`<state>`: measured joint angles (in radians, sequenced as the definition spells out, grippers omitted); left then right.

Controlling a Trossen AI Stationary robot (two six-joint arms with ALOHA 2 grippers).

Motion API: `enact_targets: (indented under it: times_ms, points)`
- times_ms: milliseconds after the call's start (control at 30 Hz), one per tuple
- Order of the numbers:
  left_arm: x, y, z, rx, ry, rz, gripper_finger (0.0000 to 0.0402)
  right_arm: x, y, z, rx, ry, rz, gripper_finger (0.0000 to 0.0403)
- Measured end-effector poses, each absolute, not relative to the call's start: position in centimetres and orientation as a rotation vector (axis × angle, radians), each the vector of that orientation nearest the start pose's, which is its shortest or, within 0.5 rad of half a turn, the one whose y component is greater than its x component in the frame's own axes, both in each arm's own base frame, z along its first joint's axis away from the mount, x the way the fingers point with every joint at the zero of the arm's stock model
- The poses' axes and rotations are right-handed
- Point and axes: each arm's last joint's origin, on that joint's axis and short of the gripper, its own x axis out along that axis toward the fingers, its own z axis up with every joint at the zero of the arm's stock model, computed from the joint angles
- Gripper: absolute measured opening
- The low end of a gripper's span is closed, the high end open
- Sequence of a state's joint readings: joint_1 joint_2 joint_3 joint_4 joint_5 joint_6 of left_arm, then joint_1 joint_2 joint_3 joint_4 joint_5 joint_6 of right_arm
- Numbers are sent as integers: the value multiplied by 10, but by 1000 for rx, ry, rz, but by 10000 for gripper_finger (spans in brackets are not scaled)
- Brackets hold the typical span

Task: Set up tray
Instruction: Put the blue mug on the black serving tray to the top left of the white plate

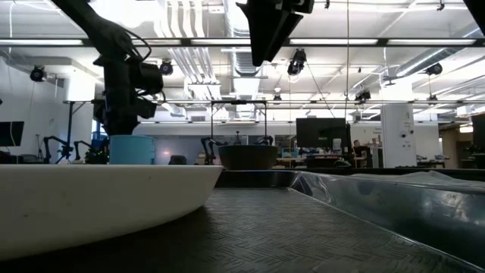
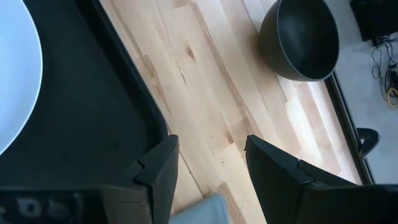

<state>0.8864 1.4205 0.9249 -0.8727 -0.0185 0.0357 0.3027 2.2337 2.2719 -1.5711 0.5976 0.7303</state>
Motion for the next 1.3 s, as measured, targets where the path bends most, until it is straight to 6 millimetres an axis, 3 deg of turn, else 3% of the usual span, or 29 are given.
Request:
enact_targets:
  times_ms: [100, 400, 500, 667, 800, 933, 1133, 1300]
  points:
    - [152, 187, 209, -555, 1289, 725, 13, 414, 112, 289, -56, 1180, -701, 173]
    - [135, 164, 225, -598, 1328, 705, 2, 411, 110, 296, -28, 1157, -716, 173]
    - [121, 145, 239, -639, 1276, 728, 1, 407, 109, 301, 6, 1136, -733, 171]
    - [91, 99, 263, -776, 1132, 727, 1, 402, 113, 308, 73, 1094, -765, 157]
    - [68, 65, 270, -834, 1081, 755, 1, 400, 120, 305, 57, 1095, -759, 142]
    - [54, 45, 269, -854, 1091, 737, 1, 398, 123, 295, -5, 1121, -759, 129]
    - [44, 28, 274, -851, 1064, 621, 0, 396, 126, 286, -45, 1158, -746, 115]
    - [47, 28, 274, -856, 1032, 610, 0, 394, 130, 283, -40, 1159, -750, 105]
